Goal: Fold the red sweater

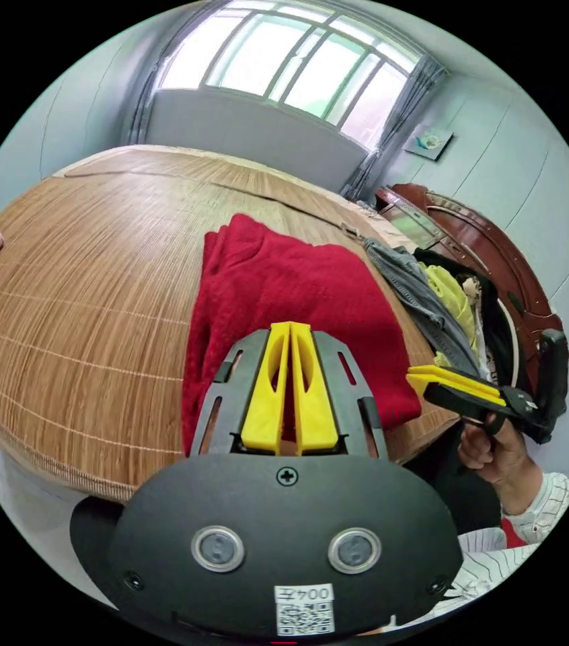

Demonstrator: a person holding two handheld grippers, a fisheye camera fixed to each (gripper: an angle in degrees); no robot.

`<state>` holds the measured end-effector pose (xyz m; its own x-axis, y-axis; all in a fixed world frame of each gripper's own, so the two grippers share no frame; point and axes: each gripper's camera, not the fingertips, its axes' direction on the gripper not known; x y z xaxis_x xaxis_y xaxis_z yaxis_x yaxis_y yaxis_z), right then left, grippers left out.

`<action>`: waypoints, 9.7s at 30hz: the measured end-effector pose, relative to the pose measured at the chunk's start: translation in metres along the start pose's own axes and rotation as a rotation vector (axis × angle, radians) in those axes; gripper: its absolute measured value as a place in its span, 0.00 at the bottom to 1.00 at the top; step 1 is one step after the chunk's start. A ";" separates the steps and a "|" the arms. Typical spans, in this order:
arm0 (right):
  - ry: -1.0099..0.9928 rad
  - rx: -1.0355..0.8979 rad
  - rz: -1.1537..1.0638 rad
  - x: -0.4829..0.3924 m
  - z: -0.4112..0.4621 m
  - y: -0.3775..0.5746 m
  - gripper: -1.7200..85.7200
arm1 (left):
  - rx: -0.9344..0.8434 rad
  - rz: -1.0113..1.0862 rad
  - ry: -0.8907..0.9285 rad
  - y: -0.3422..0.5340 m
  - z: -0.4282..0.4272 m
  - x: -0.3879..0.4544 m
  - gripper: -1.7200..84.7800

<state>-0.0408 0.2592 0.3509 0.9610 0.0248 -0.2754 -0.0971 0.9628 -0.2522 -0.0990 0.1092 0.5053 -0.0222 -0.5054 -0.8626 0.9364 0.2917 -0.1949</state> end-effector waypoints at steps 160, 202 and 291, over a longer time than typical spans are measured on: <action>-0.671 0.111 0.039 0.128 0.035 0.011 0.19 | -0.101 -0.427 0.217 0.048 -0.099 -0.060 0.11; -1.006 0.075 0.573 0.296 0.214 -0.184 0.23 | -0.151 -0.465 0.229 -0.037 -0.106 -0.145 0.11; -0.372 0.025 -0.480 -0.621 0.567 -1.095 0.10 | 0.252 -0.784 -0.342 -0.527 -0.387 -0.826 0.03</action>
<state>-0.3848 -0.6583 1.3240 0.9223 -0.3258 0.2076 0.3715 0.8955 -0.2450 -0.7097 0.6871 1.1401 -0.6210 -0.7108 -0.3302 0.7459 -0.4065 -0.5276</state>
